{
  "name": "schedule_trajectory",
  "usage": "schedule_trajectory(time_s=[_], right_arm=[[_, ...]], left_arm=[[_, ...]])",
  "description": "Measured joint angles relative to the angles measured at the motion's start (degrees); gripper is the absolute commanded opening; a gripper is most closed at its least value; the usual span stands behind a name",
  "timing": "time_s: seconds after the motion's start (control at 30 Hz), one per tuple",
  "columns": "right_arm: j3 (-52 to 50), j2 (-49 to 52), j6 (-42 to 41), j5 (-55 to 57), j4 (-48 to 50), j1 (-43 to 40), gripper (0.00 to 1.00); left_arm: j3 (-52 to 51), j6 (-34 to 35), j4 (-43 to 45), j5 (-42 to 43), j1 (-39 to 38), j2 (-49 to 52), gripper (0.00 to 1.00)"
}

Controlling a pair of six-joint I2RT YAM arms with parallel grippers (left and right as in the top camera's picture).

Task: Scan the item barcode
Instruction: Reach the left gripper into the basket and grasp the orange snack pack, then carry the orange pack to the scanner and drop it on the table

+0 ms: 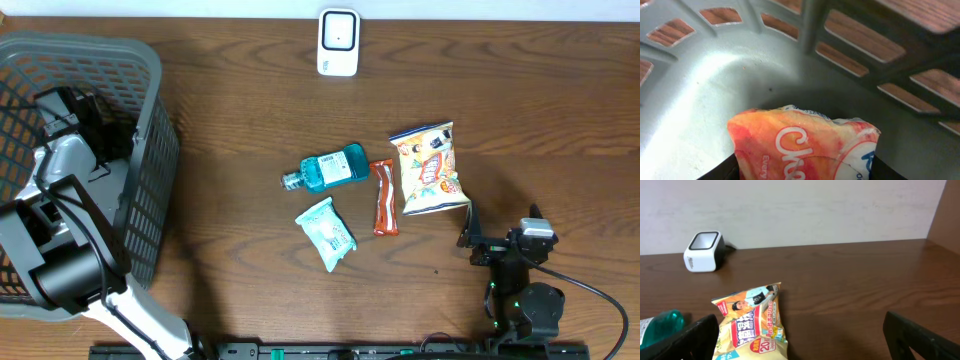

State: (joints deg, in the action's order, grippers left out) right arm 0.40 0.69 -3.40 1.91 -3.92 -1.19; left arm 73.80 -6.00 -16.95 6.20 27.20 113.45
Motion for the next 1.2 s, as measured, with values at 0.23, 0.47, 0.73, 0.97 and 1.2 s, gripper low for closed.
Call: schedule_trajectory(time_s=[0.23,0.47,0.73,0.97,1.2], right_arm=[[0.00,0.00,0.00,0.00,0.02,0.00,0.99],[0.00,0.00,0.00,0.00,0.04,0.00,0.99],[0.00,0.00,0.00,0.00,0.00,0.00,0.99],[0.00,0.00,0.00,-0.02,0.00,0.00,0.99],[0.00,0.00,0.00,0.00,0.00,0.00,0.99]], left_arm=[[-1.90,0.17,-4.76,1.11,-0.26,-7.87,0.51],[-1.97,5.25,-4.59,1.90,-0.35,-30.14,0.51],[-1.86,12.79,-7.69,14.88,-9.11,-54.49,0.51],[-2.19,15.43,-19.08,19.91,-33.40,-57.35,0.52],[-8.39,16.48,-16.72,13.49,-56.24,-44.96,0.51]])
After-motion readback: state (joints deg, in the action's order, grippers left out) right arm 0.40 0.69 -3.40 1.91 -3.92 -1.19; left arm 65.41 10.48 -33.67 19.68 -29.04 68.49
